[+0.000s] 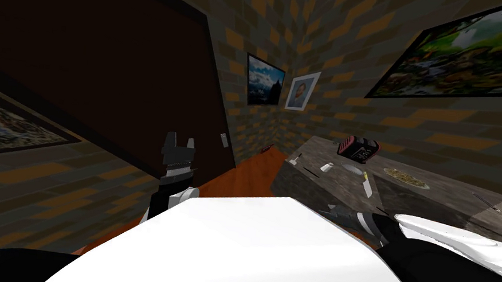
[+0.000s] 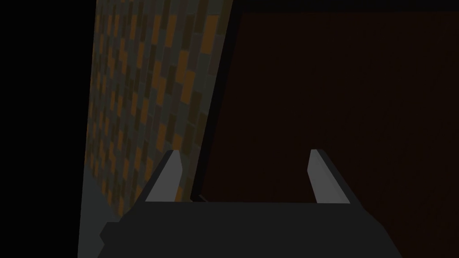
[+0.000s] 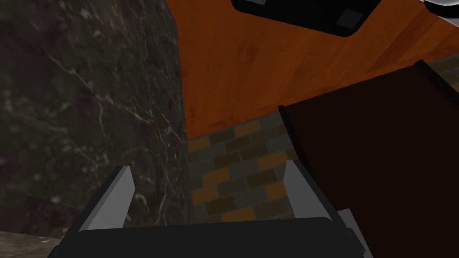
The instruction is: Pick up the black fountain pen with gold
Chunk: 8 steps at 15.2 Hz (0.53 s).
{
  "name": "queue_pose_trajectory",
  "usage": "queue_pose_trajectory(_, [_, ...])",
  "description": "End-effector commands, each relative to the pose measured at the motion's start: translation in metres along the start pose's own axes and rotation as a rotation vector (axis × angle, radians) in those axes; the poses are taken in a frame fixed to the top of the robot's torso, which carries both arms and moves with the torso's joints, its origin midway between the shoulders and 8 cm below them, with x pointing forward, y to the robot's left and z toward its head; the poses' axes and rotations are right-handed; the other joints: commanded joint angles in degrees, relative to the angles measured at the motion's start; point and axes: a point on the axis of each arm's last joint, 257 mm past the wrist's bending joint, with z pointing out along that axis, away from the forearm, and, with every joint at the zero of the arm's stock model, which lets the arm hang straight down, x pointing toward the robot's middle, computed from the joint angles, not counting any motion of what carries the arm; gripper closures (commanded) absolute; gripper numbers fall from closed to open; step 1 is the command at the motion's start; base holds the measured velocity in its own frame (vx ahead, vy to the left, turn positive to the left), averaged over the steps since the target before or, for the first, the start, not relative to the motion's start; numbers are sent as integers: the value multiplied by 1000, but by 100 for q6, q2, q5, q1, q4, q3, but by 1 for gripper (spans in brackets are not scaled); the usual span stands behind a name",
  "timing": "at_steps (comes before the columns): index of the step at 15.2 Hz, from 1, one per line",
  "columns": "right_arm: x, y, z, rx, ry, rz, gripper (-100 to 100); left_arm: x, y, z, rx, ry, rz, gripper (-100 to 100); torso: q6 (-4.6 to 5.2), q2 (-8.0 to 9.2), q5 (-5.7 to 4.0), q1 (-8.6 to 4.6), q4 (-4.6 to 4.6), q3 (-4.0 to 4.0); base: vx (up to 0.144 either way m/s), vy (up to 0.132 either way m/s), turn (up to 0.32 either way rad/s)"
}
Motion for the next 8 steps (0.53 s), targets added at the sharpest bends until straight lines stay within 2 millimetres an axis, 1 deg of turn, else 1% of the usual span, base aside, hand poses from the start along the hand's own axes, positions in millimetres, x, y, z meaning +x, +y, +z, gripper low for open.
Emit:
queue_pose_trajectory(1, [15,-18,-11,34,68,-42,-100,0,0,0,0,0,0,0,0,0,0,0,0,0,136,31,89])
queue_pose_trajectory(2, [14,-20,-12,35,72,-48,-100,0,0,0,0,0,0,0,-1,-8,0,-2,-2,-4,149,23,82])
queue_pose_trajectory(3, [24,-31,-21,55,115,-71,-100,0,0,0,0,0,0,0,0,-13,-1,-4,-3,-8,166,33,99])
queue_pose_trajectory(4, [23,-33,-22,56,118,-78,-100,0,0,0,0,0,0,0,-2,-21,0,-3,-5,-12,148,20,95])
queue_pose_trajectory(5, [30,-45,-32,75,161,-105,-100,0,0,0,0,0,0,0,-2,-21,-1,-5,-5,-13,144,5,104])
queue_pose_trajectory(6, [30,-45,-32,75,161,-105,-100,0,0,0,0,0,0,0,-3,-21,-1,-9,-5,-13,134,-8,84])
queue_pose_trajectory(8, [43,-64,-49,105,233,-149,-100,0,0,0,0,0,0,0,0,-19,-4,-21,-4,-11,160,-28,116])
